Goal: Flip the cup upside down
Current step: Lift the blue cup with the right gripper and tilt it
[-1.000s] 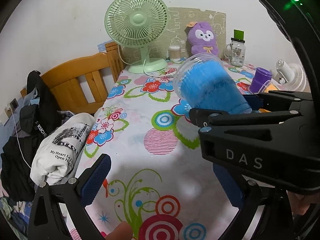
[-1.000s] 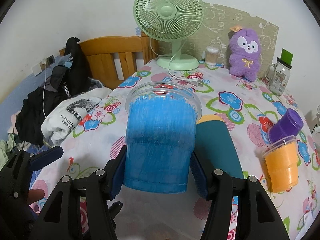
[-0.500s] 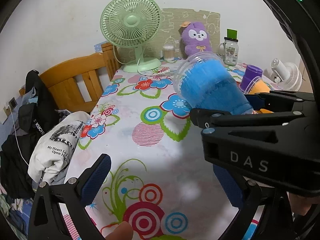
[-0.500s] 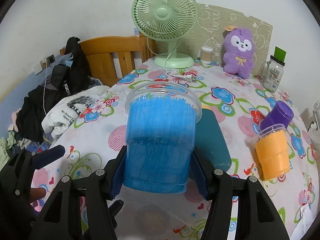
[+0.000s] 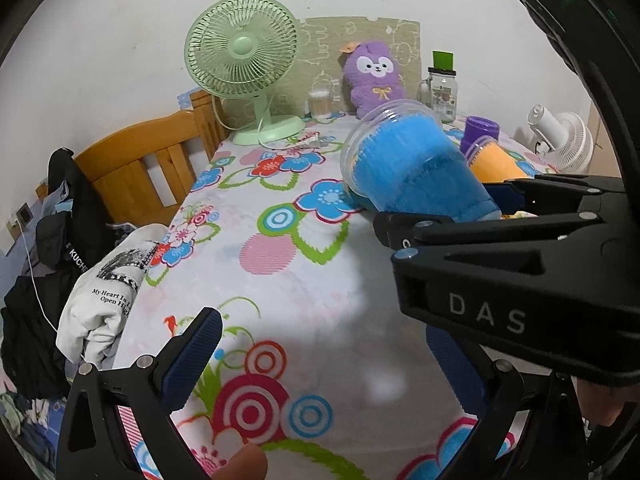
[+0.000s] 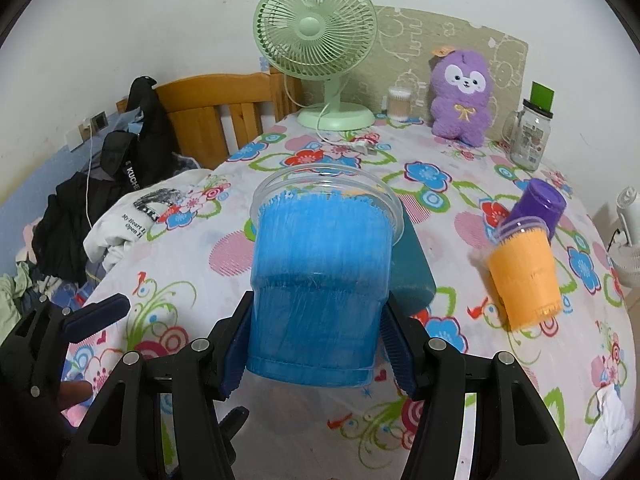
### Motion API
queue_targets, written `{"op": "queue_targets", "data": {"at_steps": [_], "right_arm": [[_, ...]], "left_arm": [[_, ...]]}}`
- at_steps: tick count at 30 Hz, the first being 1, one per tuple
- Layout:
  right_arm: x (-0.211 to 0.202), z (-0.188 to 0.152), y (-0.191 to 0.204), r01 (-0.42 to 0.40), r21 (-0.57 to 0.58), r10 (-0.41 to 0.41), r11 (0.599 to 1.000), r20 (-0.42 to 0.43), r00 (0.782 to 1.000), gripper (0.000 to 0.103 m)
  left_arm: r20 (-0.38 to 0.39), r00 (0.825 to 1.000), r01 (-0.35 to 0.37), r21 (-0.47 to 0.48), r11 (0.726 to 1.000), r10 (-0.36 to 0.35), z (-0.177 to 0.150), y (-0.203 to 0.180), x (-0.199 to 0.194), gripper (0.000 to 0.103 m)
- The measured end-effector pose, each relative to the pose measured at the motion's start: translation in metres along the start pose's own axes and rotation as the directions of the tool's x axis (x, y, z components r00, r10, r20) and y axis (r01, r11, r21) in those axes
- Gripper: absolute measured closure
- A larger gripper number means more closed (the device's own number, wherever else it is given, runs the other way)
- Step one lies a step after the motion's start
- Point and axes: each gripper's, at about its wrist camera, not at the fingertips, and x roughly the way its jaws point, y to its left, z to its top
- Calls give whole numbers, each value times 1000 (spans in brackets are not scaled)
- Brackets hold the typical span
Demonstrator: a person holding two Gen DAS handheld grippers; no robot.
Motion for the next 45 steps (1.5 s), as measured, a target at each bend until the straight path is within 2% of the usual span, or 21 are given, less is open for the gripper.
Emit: {"op": "queue_targets", "data": {"at_steps": [20,29,41,45], "right_arm": [[-11,-36,-16,6,34,-6,999,-20,1000,41],[-24,-54,-29,34,53,-33,998,-17,999,41],[-14,-72,-45,47,103,-40,994,-67,997,41],[-13,-74,-46,45,105,-38,993,-66,997,41]], "left_arm": [[-25,999,28,11,1000,-28,-22,-28,-5,0],[-31,999,45,19,999,-45,-28,-37,-5,0],[-52,996,80,36,996,-78,-36,-67,3,0],[-46,997,71,38,997,-69,-37,-72,2,0]]}}
